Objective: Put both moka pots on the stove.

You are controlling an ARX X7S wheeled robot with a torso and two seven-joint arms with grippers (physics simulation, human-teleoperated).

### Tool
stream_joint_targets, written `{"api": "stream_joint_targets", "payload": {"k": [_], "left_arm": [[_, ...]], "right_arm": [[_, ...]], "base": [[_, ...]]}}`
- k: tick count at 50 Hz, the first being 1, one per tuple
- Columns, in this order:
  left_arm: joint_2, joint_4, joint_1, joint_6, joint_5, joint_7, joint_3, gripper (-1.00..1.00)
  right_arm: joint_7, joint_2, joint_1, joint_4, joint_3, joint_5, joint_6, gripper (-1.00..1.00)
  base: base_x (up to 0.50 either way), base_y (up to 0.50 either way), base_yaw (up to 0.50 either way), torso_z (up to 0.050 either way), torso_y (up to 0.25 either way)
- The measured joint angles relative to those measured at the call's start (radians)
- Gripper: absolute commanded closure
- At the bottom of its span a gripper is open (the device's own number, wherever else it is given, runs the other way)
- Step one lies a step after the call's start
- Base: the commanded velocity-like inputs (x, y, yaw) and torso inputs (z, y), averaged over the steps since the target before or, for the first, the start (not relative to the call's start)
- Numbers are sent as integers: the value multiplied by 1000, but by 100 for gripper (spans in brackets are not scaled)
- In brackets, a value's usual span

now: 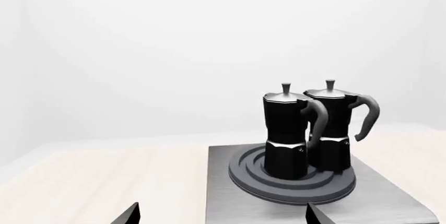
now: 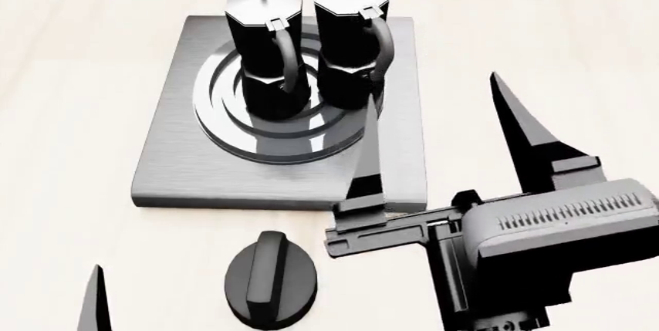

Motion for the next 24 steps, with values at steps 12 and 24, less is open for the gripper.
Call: {"api": "stream_joint_targets", "payload": {"k": [12, 24], "left_arm": [[-2, 1, 1, 3, 0, -3, -1, -100], [-2, 0, 0, 4, 1, -7, 0, -100]], "right_arm": [[69, 14, -178, -110, -34, -29, -102, -100], [106, 31, -294, -119, -63, -39, -197, -100]], "base": [[0, 0, 0, 0, 0], [0, 0, 0, 0, 0]]}}
